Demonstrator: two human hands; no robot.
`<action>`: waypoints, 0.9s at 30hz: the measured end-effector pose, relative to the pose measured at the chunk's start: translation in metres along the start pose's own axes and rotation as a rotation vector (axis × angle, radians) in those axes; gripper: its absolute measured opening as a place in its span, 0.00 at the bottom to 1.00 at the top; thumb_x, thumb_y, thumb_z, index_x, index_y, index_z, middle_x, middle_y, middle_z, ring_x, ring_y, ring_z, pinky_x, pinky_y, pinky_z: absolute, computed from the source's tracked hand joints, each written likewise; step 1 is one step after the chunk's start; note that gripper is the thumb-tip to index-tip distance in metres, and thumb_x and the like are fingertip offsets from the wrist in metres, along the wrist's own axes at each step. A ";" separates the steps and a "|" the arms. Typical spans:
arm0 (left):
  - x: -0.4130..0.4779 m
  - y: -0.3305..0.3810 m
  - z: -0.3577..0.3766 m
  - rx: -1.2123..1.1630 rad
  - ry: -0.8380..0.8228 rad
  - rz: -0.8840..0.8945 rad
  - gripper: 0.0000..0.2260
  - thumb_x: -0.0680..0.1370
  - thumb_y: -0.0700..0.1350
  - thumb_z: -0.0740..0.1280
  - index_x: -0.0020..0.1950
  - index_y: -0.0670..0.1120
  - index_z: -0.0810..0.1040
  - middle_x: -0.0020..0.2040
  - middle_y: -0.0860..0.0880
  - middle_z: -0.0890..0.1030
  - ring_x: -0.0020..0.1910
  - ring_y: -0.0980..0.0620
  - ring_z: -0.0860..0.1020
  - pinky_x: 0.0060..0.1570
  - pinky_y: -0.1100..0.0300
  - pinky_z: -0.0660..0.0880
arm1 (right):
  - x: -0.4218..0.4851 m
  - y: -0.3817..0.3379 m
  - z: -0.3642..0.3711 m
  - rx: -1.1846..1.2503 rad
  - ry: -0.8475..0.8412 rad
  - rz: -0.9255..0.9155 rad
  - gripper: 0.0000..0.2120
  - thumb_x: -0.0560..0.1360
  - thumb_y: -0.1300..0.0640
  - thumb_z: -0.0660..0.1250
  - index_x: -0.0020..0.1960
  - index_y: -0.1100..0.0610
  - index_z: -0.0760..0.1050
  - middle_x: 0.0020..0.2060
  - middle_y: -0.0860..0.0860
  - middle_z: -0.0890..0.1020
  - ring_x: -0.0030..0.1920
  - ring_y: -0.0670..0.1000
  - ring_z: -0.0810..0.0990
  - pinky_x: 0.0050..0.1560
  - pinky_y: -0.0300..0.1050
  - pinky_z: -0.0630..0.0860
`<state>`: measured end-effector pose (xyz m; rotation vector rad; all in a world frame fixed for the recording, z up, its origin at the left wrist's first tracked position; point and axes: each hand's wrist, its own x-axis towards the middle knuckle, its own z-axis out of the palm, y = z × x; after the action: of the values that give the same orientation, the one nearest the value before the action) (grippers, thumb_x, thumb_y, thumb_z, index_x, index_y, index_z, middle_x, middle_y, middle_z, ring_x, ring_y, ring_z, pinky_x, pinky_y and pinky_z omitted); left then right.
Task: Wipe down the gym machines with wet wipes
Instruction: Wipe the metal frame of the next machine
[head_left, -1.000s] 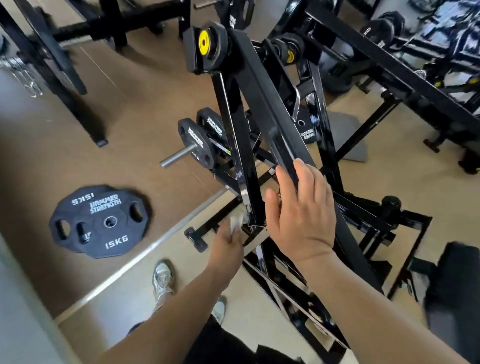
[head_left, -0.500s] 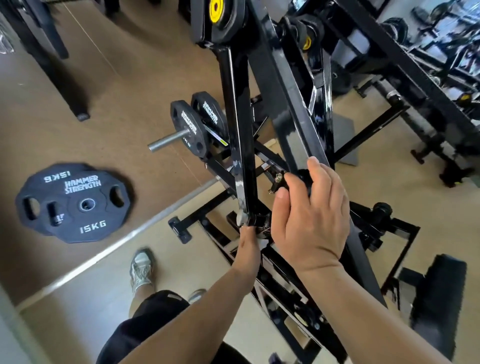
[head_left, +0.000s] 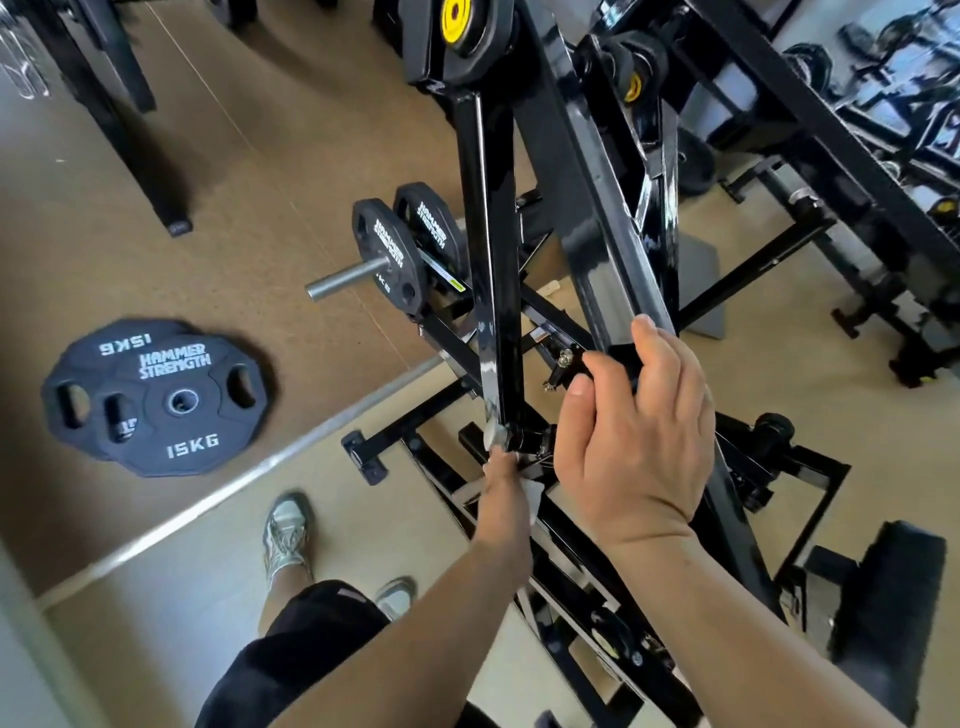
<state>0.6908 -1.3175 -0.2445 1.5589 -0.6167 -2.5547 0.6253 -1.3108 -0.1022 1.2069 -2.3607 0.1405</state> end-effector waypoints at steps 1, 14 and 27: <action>-0.020 -0.002 0.006 -0.035 -0.046 0.051 0.28 0.79 0.66 0.58 0.74 0.54 0.72 0.72 0.45 0.76 0.76 0.43 0.67 0.76 0.39 0.61 | 0.000 0.000 0.000 -0.002 0.004 0.002 0.15 0.84 0.53 0.58 0.59 0.58 0.81 0.70 0.61 0.75 0.70 0.63 0.72 0.68 0.59 0.71; 0.015 0.007 0.018 -0.435 -0.008 -0.026 0.14 0.78 0.47 0.61 0.57 0.39 0.78 0.41 0.44 0.82 0.43 0.47 0.79 0.50 0.52 0.73 | 0.000 0.000 -0.001 0.003 -0.005 0.008 0.17 0.84 0.52 0.57 0.64 0.58 0.79 0.70 0.61 0.74 0.71 0.63 0.72 0.69 0.59 0.70; -0.002 0.021 0.024 -0.738 -0.231 -0.066 0.36 0.65 0.46 0.77 0.73 0.40 0.75 0.65 0.43 0.75 0.70 0.43 0.73 0.75 0.49 0.65 | 0.000 0.001 -0.002 0.025 -0.025 -0.001 0.19 0.85 0.50 0.54 0.63 0.58 0.79 0.71 0.61 0.74 0.71 0.62 0.72 0.69 0.61 0.70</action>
<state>0.6679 -1.3293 -0.2252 1.0460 0.3558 -2.5650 0.6249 -1.3095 -0.1000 1.2286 -2.3861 0.1560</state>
